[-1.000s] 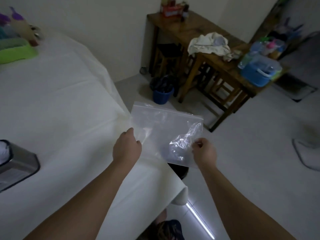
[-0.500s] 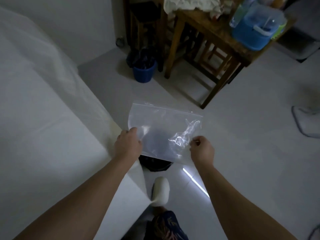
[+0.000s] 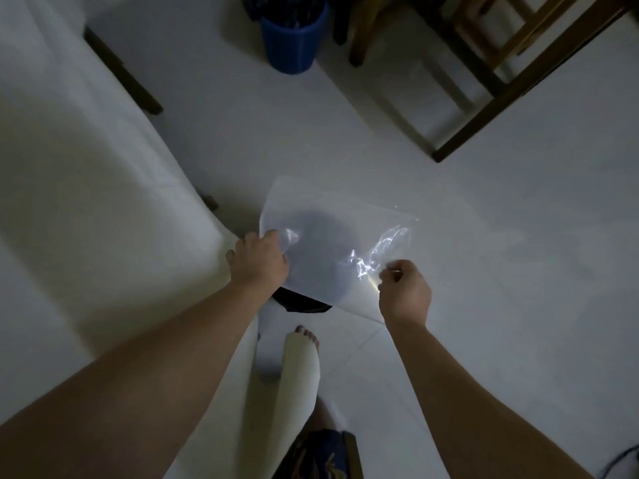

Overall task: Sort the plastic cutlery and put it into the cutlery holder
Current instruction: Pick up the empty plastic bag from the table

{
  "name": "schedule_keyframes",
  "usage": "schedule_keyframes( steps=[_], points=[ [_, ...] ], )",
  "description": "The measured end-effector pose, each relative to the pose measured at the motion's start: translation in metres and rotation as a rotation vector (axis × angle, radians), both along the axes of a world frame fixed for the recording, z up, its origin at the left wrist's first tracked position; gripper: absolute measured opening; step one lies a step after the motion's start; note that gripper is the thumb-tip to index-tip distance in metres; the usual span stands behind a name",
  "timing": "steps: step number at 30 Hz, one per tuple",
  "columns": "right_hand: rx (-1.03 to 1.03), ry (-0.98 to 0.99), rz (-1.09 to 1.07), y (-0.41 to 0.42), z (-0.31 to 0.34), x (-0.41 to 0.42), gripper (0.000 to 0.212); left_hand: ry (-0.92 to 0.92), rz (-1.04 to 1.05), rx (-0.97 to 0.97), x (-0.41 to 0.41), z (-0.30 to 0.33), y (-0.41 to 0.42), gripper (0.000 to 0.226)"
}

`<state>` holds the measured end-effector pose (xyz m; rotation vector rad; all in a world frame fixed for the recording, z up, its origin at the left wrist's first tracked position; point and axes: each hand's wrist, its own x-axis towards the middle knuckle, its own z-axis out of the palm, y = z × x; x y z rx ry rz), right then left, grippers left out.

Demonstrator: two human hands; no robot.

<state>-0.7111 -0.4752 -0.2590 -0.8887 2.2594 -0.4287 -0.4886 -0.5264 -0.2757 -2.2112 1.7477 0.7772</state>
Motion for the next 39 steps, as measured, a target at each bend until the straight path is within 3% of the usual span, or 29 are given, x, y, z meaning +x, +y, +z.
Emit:
schedule_keyframes(
  steps=[10, 22, 27, 35, 39],
  points=[
    [0.111, 0.045, 0.025, 0.001, -0.104, -0.005, 0.015, 0.043, -0.04, 0.181, -0.017, -0.109, 0.004, 0.043],
    [0.233, 0.109, 0.095, 0.01, -0.155, -0.021, 0.025, 0.163, -0.089, 0.333, -0.049, -0.171, 0.033, 0.06],
    [0.339, 0.1, 0.286, 0.001, -0.168, 0.009, 0.02, 0.351, -0.118, 0.437, -0.058, -0.18, 0.049, 0.07],
    [0.565, 0.07, 0.834, -0.01, -0.192, 0.035, 0.031, 0.387, -0.099, 0.366, -0.056, -0.19, 0.049, 0.065],
    [0.607, 0.075, 0.84, -0.011, -0.192, 0.038, 0.029, 0.351, -0.114, 0.303, -0.048, -0.188, 0.044, 0.054]
  ],
)
